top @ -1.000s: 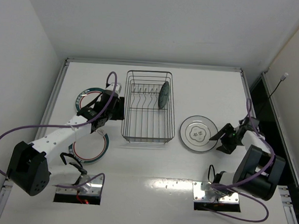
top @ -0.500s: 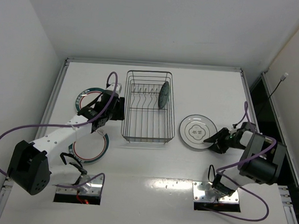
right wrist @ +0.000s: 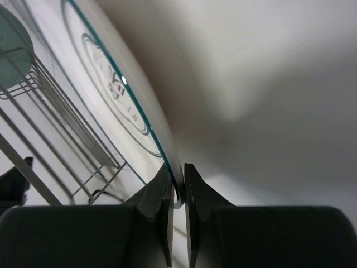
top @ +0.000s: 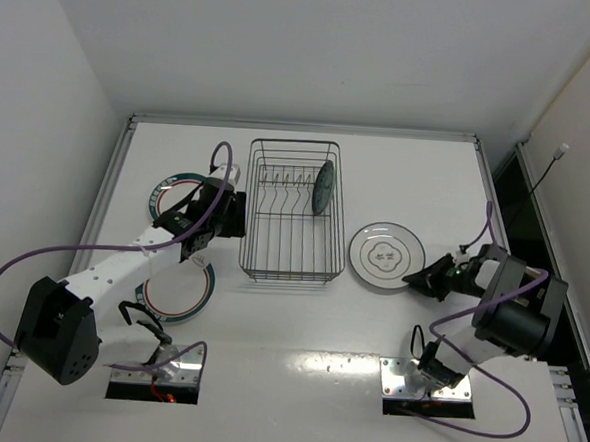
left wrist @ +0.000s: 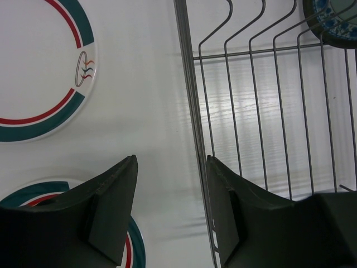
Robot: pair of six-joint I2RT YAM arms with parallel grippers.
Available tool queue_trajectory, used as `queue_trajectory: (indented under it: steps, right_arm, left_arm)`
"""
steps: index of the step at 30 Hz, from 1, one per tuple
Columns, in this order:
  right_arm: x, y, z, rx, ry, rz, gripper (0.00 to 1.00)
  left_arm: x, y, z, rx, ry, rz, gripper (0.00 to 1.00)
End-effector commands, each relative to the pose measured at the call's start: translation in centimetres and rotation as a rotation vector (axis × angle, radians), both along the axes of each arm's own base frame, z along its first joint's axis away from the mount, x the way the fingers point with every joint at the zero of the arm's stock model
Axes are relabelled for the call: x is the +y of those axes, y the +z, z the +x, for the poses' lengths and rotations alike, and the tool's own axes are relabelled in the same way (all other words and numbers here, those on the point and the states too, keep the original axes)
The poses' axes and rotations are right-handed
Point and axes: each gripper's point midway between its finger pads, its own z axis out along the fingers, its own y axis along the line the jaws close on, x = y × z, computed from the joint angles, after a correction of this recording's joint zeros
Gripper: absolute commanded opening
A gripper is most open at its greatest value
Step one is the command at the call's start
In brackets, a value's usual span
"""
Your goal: Load the plates into the dish rack
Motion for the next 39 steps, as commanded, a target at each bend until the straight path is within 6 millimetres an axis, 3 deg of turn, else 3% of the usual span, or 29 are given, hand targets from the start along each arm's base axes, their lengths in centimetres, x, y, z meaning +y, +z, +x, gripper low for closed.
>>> queue_trajectory:
  steps: [1, 3, 4, 7, 8, 9, 10, 13, 14, 15, 16, 17, 18, 20, 21, 22, 23, 24, 30, 32, 33, 36, 39]
  right_arm:
    - [-2.8, 3.1, 2.4, -0.157, -0.038, -0.201, 0.0]
    - [-4.2, 6.8, 4.3, -0.226, -0.126, -0.284, 0.0]
    - [-4.7, 11.4, 5.7, -0.351, -0.162, -0.36, 0.0]
    - [-6.4, 17.4, 6.7, -0.438, -0.315, -0.507, 0.0]
    - [-6.0, 21.1, 7.4, -0.522, -0.333, -0.57, 0.0]
    - [-5.6, 22.3, 7.7, -0.541, -0.329, -0.592, 0.0]
    - [-5.1, 24.9, 8.1, -0.593, -0.334, -0.619, 0.0]
    - [-2.2, 26.9, 8.5, -0.631, -0.307, -0.685, 0.0]
    - [-2.5, 28.1, 8.6, -0.642, -0.348, -0.737, 0.0]
    - [-0.1, 28.2, 8.6, -0.659, -0.29, -0.738, 0.0]
    - [0.7, 29.3, 8.9, -0.674, -0.291, -0.742, 0.0]
    - [0.9, 29.0, 9.6, -0.65, -0.311, -0.785, 0.0]
    - [3.4, 29.0, 9.5, -0.662, -0.26, -0.776, 0.0]
    - [4.8, 29.9, 10.2, -0.667, -0.302, -0.788, 0.0]
    - [7.3, 28.6, 10.7, -0.643, -0.242, -0.8, 0.0]
    - [8.4, 30.1, 11.3, -0.653, -0.264, -0.783, 0.0]
    - [8.6, 30.3, 11.8, -0.636, -0.294, -0.83, 0.0]
    - [11.0, 30.0, 12.4, -0.617, -0.25, -0.86, 0.0]
    - [14.8, 30.8, 14.4, -0.616, -0.294, -0.942, 0.0]
    - [15.7, 28.9, 14.8, -0.576, -0.264, -1.029, 0.0]
    - [15.7, 29.3, 15.2, -0.572, -0.272, -1.049, 0.0]
    - [16.1, 27.5, 15.3, -0.534, -0.249, -1.144, 0.0]
    - [17.0, 27.3, 15.2, -0.549, -0.237, -1.16, 0.0]
  left_arm:
    - [-0.1, 1.2, 0.8, -0.038, 0.008, -0.013, 0.49]
    - [-0.1, 1.2, 0.8, -0.038, 0.008, -0.013, 0.49]
    - [-0.1, 0.9, 0.9, -0.03, 0.008, -0.009, 0.49]
    - [0.0, 0.9, 0.9, -0.032, 0.015, -0.004, 0.49]
    - [0.0, 0.9, 0.9, -0.032, 0.015, -0.003, 0.49]
    - [0.0, 0.9, 0.9, -0.032, 0.015, -0.003, 0.49]
    - [0.0, 0.9, 0.9, -0.032, 0.015, -0.003, 0.49]
    - [0.0, 0.9, 0.9, -0.032, 0.015, -0.003, 0.49]
    - [0.0, 0.9, 0.9, -0.032, 0.015, -0.003, 0.49]
    - [0.0, 0.9, 0.9, -0.032, 0.015, -0.003, 0.49]
    - [0.0, 0.9, 0.9, -0.032, 0.015, -0.003, 0.49]
    - [0.0, 0.9, 0.9, -0.032, 0.015, -0.003, 0.49]
    - [0.0, 0.9, 0.9, -0.032, 0.015, -0.003, 0.49]
    - [0.0, 1.0, 0.9, -0.031, 0.02, -0.011, 0.49]
    - [0.3, 0.8, 0.8, -0.023, 0.027, 0.0, 0.49]
    - [0.5, 0.8, 0.8, -0.027, 0.037, 0.007, 0.49]
    - [0.4, 0.8, 0.8, -0.026, 0.043, 0.0, 0.49]
    - [0.6, 0.8, 0.9, -0.029, 0.052, 0.007, 0.49]
    - [1.2, 1.1, 0.9, -0.038, 0.081, 0.018, 0.49]
    - [1.4, 1.4, 0.9, -0.049, 0.088, 0.018, 0.49]
    - [1.4, 1.4, 0.9, -0.049, 0.088, 0.018, 0.49]
    - [1.8, 1.6, 0.8, -0.055, 0.111, 0.024, 0.49]
    - [2.1, 1.9, 0.9, -0.069, 0.126, 0.03, 0.49]
